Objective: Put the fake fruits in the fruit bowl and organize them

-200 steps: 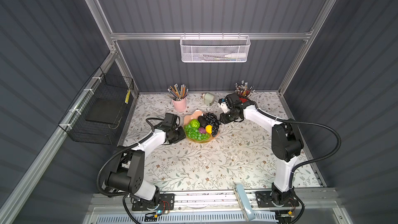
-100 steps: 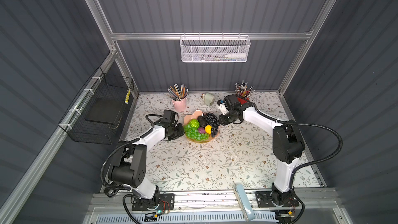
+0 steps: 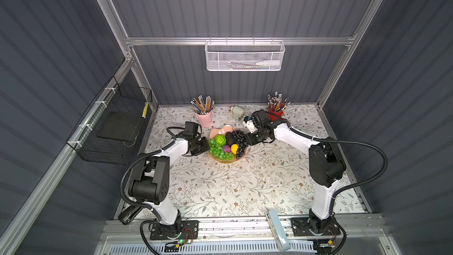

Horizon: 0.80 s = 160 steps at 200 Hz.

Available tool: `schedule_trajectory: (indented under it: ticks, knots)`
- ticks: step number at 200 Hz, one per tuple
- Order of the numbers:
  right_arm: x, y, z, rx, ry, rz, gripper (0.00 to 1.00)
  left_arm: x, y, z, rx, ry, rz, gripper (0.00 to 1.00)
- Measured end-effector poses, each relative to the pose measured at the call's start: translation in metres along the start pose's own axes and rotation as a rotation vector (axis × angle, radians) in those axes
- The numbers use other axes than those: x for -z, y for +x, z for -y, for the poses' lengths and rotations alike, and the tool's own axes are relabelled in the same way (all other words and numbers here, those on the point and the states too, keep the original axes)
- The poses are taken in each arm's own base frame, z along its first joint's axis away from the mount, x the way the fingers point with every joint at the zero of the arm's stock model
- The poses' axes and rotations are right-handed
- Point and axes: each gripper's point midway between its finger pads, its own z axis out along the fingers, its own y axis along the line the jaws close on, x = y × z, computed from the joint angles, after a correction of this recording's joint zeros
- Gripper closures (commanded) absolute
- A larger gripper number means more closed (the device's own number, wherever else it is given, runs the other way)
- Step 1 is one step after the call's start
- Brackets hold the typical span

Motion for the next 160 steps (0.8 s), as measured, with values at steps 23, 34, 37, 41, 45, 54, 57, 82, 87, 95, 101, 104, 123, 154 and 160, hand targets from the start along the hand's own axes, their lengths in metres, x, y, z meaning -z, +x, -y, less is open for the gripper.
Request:
schedule_trajectory:
  ticks: [23, 34, 37, 41, 45, 54, 57, 82, 87, 95, 101, 104, 123, 154, 160]
  knots:
    - [-0.005, 0.007, -0.007, -0.020, -0.033, -0.015, 0.73, -0.003, -0.005, 0.001, -0.013, 0.008, -0.004, 0.88]
    - [-0.006, 0.010, -0.009, -0.027, -0.043, -0.020, 0.73, -0.004, -0.007, 0.002, -0.020, 0.012, -0.004, 0.87]
    - [-0.006, 0.010, -0.010, -0.030, -0.045, -0.022, 0.73, -0.004, -0.008, 0.003, -0.022, 0.013, -0.004, 0.87]
    - [-0.006, 0.011, -0.011, -0.031, -0.048, -0.024, 0.73, -0.005, -0.009, 0.003, -0.024, 0.015, -0.005, 0.87]
    - [-0.007, 0.011, -0.011, -0.032, -0.049, -0.024, 0.73, -0.005, -0.010, 0.004, -0.026, 0.019, -0.006, 0.86]
    - [-0.007, 0.011, -0.013, -0.032, -0.051, -0.025, 0.73, -0.006, -0.012, 0.005, -0.031, 0.027, -0.008, 0.83]
    - [-0.007, 0.011, -0.014, -0.032, -0.051, -0.026, 0.73, -0.006, -0.012, 0.006, -0.032, 0.029, -0.009, 0.82]
    - [-0.007, 0.012, -0.014, -0.031, -0.046, -0.028, 0.68, -0.007, -0.013, 0.008, -0.045, 0.040, -0.018, 0.71]
    - [-0.007, 0.012, -0.014, -0.029, -0.043, -0.030, 0.67, -0.007, -0.012, 0.008, -0.046, 0.040, -0.021, 0.69]
    - [-0.006, 0.012, -0.013, -0.027, -0.036, -0.034, 0.66, -0.006, -0.012, 0.009, -0.052, 0.040, -0.025, 0.65]
    - [-0.004, 0.012, -0.013, -0.026, -0.031, -0.038, 0.65, -0.005, -0.012, 0.009, -0.056, 0.041, -0.027, 0.62]
    - [-0.003, 0.012, -0.012, -0.023, -0.029, -0.039, 0.65, -0.005, -0.013, 0.009, -0.053, 0.041, -0.028, 0.60]
    - [0.005, 0.007, -0.010, -0.012, 0.002, -0.030, 0.63, -0.002, -0.015, 0.010, -0.063, 0.039, -0.029, 0.49]
    - [0.034, -0.001, -0.009, 0.018, 0.050, 0.008, 0.62, 0.002, -0.014, 0.009, -0.076, 0.022, -0.045, 0.36]
    - [0.039, -0.003, -0.010, 0.023, 0.054, 0.019, 0.62, 0.003, -0.013, 0.008, -0.076, 0.015, -0.050, 0.34]
